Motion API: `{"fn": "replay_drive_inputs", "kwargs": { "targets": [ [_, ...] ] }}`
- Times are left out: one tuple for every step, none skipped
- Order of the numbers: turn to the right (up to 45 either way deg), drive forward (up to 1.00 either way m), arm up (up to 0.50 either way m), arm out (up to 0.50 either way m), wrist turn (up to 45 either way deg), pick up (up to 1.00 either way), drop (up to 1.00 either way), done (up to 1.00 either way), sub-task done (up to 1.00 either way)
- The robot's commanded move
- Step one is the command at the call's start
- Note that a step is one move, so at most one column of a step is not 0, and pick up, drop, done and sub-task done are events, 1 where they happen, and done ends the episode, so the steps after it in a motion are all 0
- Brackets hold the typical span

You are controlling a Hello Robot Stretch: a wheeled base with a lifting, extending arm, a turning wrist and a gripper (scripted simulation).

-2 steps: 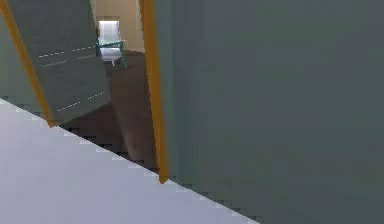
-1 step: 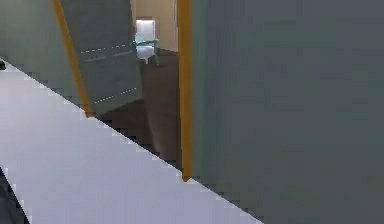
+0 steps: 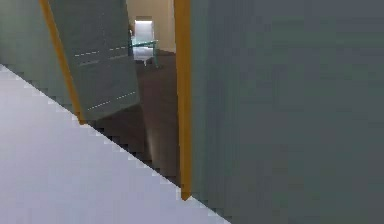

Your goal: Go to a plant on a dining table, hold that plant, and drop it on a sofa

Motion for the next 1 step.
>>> {"fn": "replay_drive_inputs", "kwargs": {
  "targets": [
    [-3.0, 0.00, 0.00, 0.00, 0.0, 0.00, 0.00, 0.00, 0.00]
  ]
}}
